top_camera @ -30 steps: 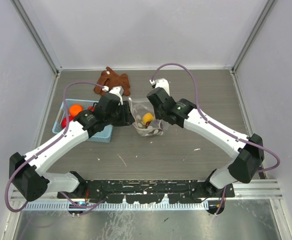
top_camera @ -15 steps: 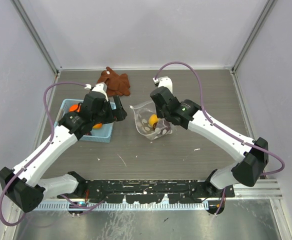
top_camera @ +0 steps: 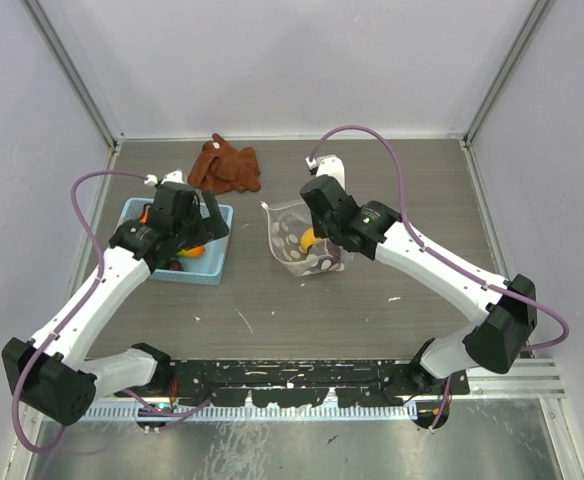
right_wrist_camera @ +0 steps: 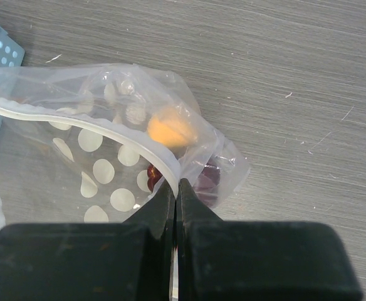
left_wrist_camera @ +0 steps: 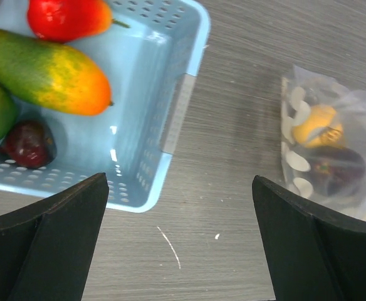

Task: Place the food in the zip-top bag and seal the zipper
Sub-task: Pick up the fake fruit from the bin.

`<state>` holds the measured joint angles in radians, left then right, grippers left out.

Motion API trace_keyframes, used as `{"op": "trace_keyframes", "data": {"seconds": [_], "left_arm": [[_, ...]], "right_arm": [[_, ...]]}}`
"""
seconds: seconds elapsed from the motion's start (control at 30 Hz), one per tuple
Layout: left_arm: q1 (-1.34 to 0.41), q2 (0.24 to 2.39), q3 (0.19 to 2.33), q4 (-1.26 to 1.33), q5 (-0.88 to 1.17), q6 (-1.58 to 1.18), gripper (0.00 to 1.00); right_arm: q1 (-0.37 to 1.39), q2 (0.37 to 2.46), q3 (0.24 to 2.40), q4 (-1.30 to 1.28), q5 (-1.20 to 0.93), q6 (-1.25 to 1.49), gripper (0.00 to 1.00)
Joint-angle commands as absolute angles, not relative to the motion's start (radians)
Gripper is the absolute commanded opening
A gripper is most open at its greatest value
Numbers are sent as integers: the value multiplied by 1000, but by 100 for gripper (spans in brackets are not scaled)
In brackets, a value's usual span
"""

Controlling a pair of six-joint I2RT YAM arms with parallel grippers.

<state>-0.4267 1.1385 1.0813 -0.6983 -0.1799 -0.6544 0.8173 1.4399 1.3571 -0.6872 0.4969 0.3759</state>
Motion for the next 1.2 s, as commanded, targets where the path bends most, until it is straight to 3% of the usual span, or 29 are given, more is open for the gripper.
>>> {"op": "trace_keyframes", "data": {"seconds": [0.0,0.2,0.7,1.17], "left_arm": [[-391,1169,1092,-769,-291,-736,98],[-322,1260,1117,-887,-390,-865,98],[-219,1552,1202,-853,-463,-946,100],[-205,1759,1269,-810,-446,-931,89]], "right_arm": [[819,1389,1354,-634,522,376,1],[820,1385,1347,-624,519,373,1],[819,1378,1325,-608,513,365,1],[820,1383,1320,-602,502,357,1]]}}
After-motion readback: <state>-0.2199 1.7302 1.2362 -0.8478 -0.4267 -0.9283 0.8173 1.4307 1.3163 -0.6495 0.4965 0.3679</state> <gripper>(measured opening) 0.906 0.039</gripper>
